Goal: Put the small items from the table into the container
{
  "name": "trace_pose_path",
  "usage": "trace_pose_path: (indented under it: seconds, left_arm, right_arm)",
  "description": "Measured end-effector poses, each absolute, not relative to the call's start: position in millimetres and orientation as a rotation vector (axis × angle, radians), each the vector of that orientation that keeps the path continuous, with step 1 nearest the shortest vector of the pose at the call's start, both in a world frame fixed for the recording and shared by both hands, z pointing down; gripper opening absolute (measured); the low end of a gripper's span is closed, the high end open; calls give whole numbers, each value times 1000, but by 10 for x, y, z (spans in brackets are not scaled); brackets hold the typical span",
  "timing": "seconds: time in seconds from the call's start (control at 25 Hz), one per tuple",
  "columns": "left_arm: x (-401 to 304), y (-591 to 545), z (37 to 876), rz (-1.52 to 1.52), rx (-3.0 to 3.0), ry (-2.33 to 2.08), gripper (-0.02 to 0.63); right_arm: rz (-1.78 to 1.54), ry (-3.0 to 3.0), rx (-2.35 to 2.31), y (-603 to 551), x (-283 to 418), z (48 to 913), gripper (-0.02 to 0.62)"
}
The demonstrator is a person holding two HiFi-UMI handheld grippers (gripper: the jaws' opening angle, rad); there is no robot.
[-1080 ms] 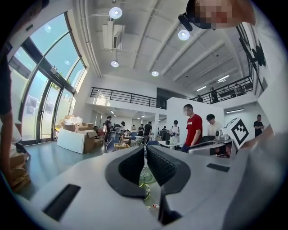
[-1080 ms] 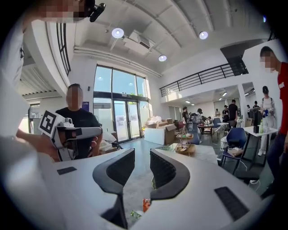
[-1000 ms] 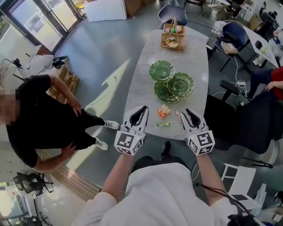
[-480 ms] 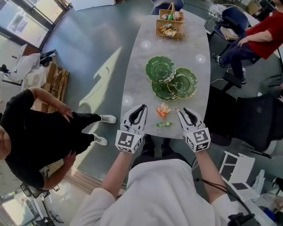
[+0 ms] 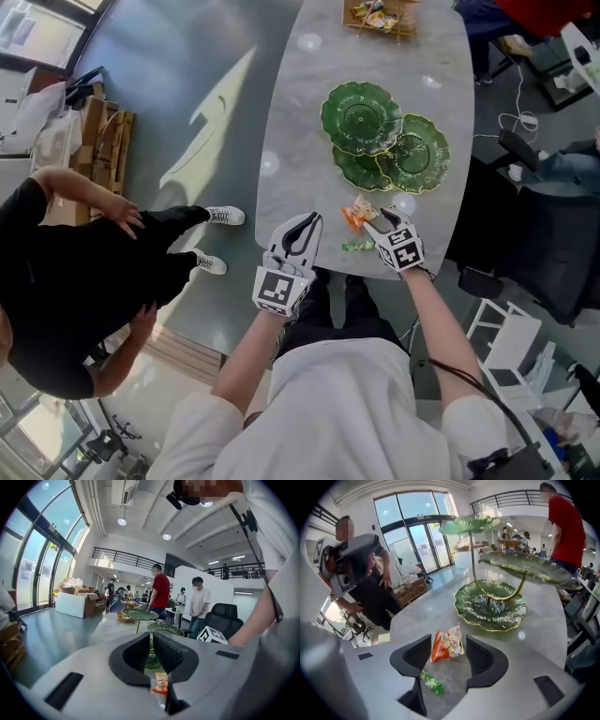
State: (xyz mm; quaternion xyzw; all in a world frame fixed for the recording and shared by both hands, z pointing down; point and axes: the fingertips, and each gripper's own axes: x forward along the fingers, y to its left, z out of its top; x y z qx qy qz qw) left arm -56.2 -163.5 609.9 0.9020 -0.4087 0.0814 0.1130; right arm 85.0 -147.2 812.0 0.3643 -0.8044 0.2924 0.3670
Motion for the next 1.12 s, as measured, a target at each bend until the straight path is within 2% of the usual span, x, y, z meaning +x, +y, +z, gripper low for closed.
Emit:
trace_pose_path:
  seconds: [0.24, 0.28, 0.4, 0.52, 0.6, 0.88, 1.12]
  left_arm:
    - [-692, -1643, 6480, 219, 2549, -1147, 19]
    - [-724, -1655, 6535, 211, 2524, -1138, 90]
    - [-825, -1692, 6614, 214, 2487, -1151, 97]
    - [-899, -1710, 6619, 229, 2483, -1179, 97]
    - [-922, -1703, 6615, 237, 2483, -1187, 97]
    - [-907, -1697, 6448, 229, 2497, -1211, 97]
    - [-801, -1722, 6150, 219, 2551, -1205, 97]
  right_arm:
    - [868, -1926, 925, -1550, 847, 8698, 230]
    - [878, -1912, 919, -1543, 840, 8744, 229]
    - [889, -1874, 891, -1502, 829, 8835, 225]
    - [874, -1867, 893, -1509, 828, 8835, 86]
    - [867, -1878, 897, -1519, 815, 8786, 64]
    - [844, -1942, 846, -1431, 728, 8416, 60]
    - [765, -2026, 857, -1410, 661, 7774, 57]
